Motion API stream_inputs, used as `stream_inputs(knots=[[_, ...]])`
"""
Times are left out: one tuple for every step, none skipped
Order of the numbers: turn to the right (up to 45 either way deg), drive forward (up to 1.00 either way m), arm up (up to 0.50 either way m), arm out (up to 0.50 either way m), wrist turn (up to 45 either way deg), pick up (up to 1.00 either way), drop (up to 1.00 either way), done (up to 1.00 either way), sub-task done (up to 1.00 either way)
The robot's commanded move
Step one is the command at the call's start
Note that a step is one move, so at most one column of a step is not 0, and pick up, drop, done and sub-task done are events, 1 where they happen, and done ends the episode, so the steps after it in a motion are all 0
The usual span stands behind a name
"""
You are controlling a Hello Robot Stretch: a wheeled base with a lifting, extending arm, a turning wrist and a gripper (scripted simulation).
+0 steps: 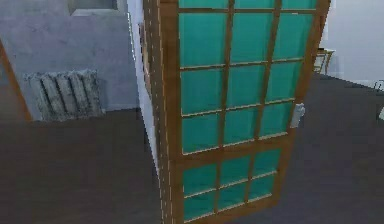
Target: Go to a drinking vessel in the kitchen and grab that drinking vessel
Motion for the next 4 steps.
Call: stream_inputs(knots=[[45.0, 0.00, 0.00, 0.00, 0.0, 0.00, 0.00, 0.00, 0.00], [12.0, 0.00, 0.00, 0.00, 0.0, 0.00, 0.00, 0.00, 0.00], [0.0, 1.00, 0.00, 0.00, 0.0, 0.00, 0.00, 0.00, 0.00], [0.0, 0.40, 0.00, 0.00, 0.0, 0.00, 0.00, 0.00, 0.00]])
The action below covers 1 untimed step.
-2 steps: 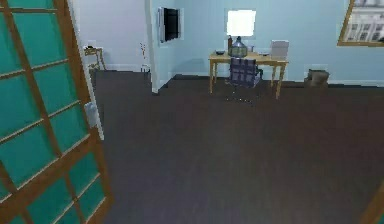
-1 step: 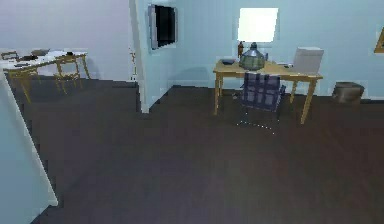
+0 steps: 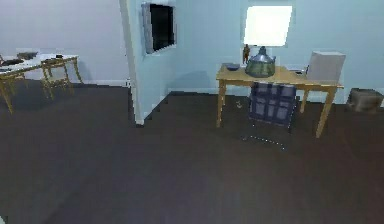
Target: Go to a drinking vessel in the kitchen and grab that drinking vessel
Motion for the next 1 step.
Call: stream_inputs(knots=[[-21.0, 0.00, 0.00, 0.00, 0.0, 0.00, 0.00, 0.00, 0.00]])
